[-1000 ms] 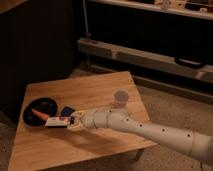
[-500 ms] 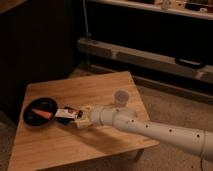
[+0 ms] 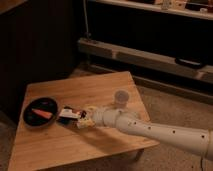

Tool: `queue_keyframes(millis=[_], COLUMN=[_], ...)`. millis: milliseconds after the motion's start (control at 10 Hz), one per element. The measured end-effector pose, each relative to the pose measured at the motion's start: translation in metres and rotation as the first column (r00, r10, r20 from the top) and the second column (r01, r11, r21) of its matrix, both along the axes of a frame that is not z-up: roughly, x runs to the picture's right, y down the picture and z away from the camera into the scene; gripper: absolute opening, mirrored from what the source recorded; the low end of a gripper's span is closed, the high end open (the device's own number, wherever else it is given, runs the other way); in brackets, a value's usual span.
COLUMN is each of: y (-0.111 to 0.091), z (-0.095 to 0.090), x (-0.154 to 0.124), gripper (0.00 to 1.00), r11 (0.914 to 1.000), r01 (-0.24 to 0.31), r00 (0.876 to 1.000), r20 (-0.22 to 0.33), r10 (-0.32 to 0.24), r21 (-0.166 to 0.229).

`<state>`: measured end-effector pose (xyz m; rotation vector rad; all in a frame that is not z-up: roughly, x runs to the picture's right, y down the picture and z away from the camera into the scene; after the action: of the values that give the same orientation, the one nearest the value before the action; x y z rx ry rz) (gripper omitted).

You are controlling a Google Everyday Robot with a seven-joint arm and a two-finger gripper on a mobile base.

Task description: Place the eraser on the white sponge

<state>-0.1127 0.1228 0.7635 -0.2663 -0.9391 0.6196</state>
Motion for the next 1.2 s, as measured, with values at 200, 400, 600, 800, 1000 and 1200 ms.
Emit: queue_keyframes(millis=[200, 400, 600, 800, 1000, 1200], y=[-0.001, -0.001, -0.003, -0.003, -0.003, -0.002], z=[0.004, 0.008, 0.012, 0.017, 0.020, 0.022], x=[-0.005, -0.013, -0.026, -0.040, -0.046, -0.054], gripper=[0.00, 0.00, 0.00, 0.00, 0.00, 0.00], r11=[1.0000, 0.9998, 0.9993, 0.9986, 0.9983, 0.9976], r01=[0.008, 0.016, 0.033, 0.048, 0.053, 0.063], r00=[1.000, 1.000, 0.999, 0.998, 0.998, 0.997], r20=[0.003, 0.009, 0.020, 0.033, 0.039, 0.050], r10=[-0.008, -0.016, -0.033, -0.047, -0.052, -0.062], r21=[-0.005, -0.012, -0.016, -0.022, -0.024, -0.028])
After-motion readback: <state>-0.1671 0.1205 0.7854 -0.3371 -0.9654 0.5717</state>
